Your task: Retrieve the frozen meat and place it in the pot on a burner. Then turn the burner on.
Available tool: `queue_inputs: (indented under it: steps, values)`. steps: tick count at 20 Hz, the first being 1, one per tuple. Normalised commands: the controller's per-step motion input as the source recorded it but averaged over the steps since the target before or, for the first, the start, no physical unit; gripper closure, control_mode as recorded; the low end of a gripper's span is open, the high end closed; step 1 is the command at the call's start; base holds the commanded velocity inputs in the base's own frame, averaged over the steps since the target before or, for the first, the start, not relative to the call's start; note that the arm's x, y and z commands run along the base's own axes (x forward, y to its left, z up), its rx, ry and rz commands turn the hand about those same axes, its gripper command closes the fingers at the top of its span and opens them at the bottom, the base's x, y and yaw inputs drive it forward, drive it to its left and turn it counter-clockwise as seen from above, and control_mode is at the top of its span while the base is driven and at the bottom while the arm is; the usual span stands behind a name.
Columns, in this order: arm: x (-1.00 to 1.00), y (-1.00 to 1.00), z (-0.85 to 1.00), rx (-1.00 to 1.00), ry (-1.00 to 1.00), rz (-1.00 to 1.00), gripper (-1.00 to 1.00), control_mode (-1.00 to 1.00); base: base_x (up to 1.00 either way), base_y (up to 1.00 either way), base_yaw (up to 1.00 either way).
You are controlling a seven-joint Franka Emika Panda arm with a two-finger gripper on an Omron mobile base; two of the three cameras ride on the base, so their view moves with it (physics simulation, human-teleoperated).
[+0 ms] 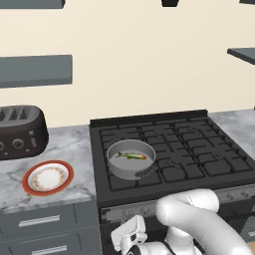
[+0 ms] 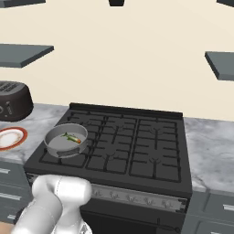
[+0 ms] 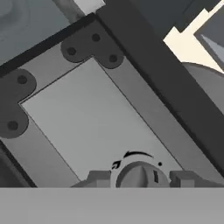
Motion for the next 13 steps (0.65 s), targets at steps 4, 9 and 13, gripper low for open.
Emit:
queue_inputs:
  steps: [4, 9, 13]
  values:
    - [0.0, 0.35, -0.1, -0.78, 0.08, 0.54, 1.0, -1.0, 0.0, 0.0, 0.0]
    - [0.02, 0.25, -0.05, -0.42, 0.14, 0.31, 1.0, -1.0, 0.0, 0.0, 0.0]
    - [0.0, 0.0, 0.01, -0.03, 0.07, 0.0, 1.0, -1.0, 0.0, 0.0, 0.0]
